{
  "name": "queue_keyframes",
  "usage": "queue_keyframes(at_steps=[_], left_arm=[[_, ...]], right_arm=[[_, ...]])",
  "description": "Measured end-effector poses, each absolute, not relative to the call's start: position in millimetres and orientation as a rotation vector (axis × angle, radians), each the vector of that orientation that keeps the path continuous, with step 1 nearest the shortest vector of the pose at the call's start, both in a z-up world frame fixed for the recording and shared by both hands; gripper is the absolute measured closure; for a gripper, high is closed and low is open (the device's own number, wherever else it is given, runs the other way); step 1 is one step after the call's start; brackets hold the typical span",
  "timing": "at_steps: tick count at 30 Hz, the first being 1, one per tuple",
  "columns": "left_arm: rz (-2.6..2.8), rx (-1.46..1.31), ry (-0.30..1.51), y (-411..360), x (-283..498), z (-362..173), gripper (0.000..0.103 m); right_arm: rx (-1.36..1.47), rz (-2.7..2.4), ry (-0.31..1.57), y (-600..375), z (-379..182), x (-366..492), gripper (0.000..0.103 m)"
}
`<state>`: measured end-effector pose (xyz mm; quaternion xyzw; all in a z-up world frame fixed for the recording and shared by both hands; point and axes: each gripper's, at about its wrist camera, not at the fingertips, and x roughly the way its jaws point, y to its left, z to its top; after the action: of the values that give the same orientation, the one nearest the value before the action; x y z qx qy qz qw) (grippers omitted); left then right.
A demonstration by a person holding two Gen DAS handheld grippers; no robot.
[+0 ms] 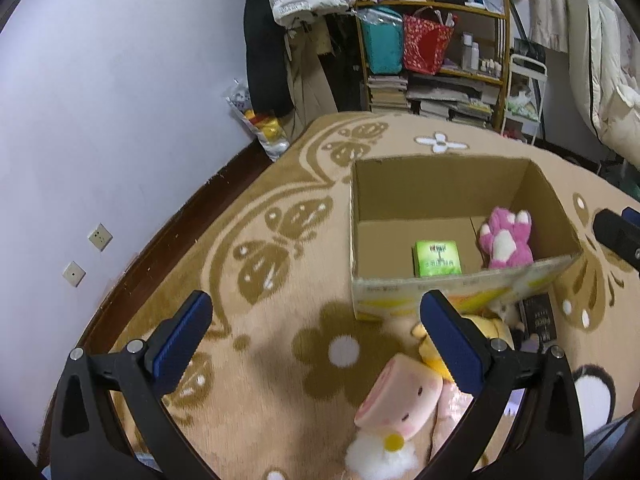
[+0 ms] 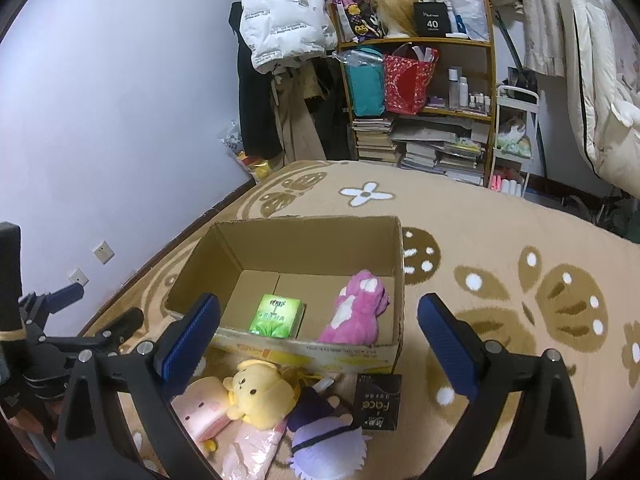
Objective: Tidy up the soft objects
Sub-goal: 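Move both grippers back down toward the remaining plush toys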
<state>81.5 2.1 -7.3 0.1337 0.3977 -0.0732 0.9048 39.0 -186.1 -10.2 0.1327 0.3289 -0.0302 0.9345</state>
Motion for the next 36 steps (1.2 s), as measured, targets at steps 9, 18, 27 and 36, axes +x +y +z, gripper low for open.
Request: queue_keyframes(at_steps=[9,18,27,36], left_arm=[[-0.182,0.296,0.92,1.5,71.0,-22.8,0.0],[-0.213,0.326,0.975,-4.2,68.6,-33.9,0.0],[-0.225,0.339,1.063,-13.3,74.4,-55.6,0.0],[-0.249,0.345,1.163,-18.4,80.5,-77.1,0.0]], right_arm=[[0.299,-0.059,0.703,-182.8,-20.2,23.5,0.0],[0.32,-0.028,0.744,-177.5,-30.6,22.5,0.0],[0.368,0.016,0.797,-171.2,-48.9,31.3,0.0],[0.415,0.061,0.862,-165.2,-69.2,46.7,0.01]])
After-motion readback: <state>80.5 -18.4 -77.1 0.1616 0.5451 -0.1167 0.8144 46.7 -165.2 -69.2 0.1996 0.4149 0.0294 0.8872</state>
